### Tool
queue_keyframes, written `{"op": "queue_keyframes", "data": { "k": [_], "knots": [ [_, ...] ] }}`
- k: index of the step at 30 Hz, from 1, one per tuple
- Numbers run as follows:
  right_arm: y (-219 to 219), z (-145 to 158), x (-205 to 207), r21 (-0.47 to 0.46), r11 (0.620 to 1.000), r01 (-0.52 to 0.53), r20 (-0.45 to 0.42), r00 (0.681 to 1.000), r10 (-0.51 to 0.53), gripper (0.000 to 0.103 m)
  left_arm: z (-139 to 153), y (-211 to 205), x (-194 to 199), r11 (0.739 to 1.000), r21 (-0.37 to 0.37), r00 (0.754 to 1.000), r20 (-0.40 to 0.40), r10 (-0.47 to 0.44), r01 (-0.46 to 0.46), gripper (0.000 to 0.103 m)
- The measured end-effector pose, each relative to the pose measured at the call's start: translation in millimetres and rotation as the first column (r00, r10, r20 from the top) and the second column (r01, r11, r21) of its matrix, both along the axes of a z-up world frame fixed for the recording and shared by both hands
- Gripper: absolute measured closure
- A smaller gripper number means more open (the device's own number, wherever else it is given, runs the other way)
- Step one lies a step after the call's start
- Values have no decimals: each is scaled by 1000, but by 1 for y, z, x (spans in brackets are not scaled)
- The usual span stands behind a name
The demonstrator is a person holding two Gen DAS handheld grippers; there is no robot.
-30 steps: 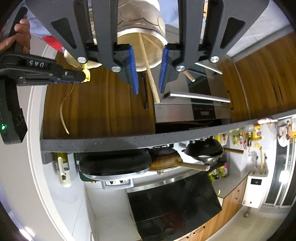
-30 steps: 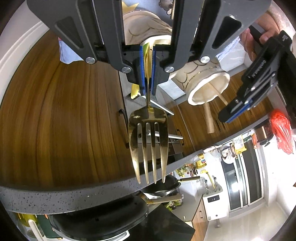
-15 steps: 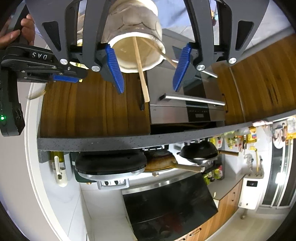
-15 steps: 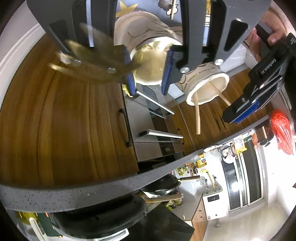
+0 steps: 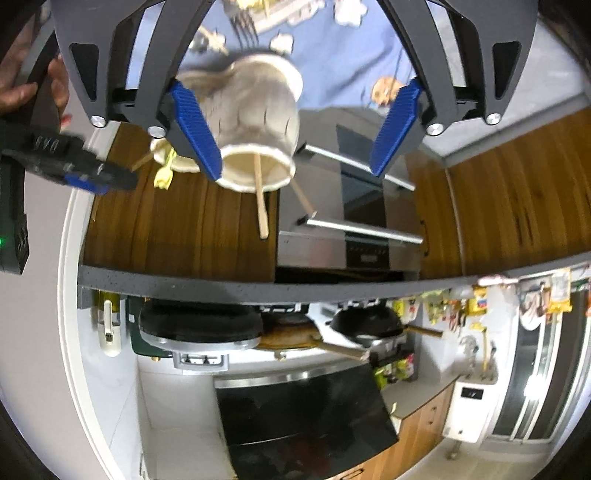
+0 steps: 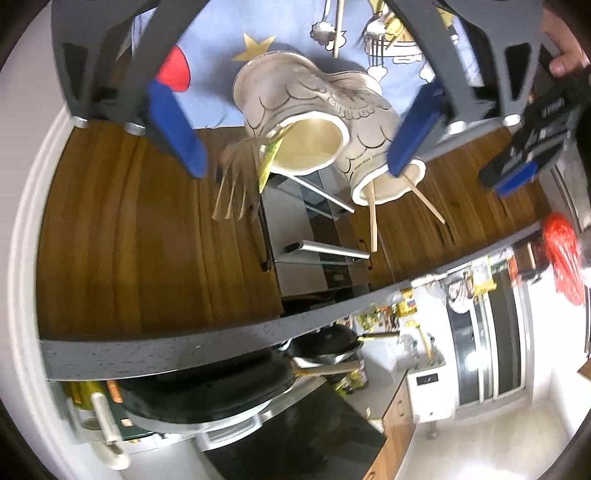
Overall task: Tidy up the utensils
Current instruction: 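Release the chopstick into the large holder while the right tool drops the gold fork into the small one, then lower the left tool onto a chopstick while the right tool reaches the silver fork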
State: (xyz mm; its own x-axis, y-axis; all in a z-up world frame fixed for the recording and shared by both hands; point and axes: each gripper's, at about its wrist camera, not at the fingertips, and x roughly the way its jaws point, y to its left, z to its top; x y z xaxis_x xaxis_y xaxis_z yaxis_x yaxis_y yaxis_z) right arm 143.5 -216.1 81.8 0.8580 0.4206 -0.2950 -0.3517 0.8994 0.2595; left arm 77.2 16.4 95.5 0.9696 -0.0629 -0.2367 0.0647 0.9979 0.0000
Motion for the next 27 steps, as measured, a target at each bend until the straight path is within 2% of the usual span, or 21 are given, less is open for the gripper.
{"op": "queue_keyframes", "data": {
  "k": [1,4,10,16,20,22,27],
  "knots": [
    [-1,-1,-2,5,1000,7,-6,1000,-7,5,-3,3,-6,1000,-2,1000,-19,6,-6,12],
    [-2,-3,-11,19,1000,22,-18,1000,-22,5,-8,8,-20,1000,-10,999,-50,16,-16,10],
    [2,-20,-27,-11,999,47,-39,998,-47,5,-22,19,-45,999,-12,993,-113,39,-41,8],
    [9,-54,-37,-57,998,1,-154,988,-9,5,-44,24,-50,999,-6,974,-220,46,-49,8],
    [12,-69,-48,-95,995,-31,-199,980,12,5,-68,22,-46,999,5,938,-346,32,-32,8],
    [13,-74,-53,-104,993,-48,-215,976,24,5,-81,19,-42,999,36,910,-412,39,-26,8],
    [22,-85,-58,-135,985,-111,-262,962,72,5,-98,16,-38,998,58,872,-489,35,-8,10]
  ]
}}
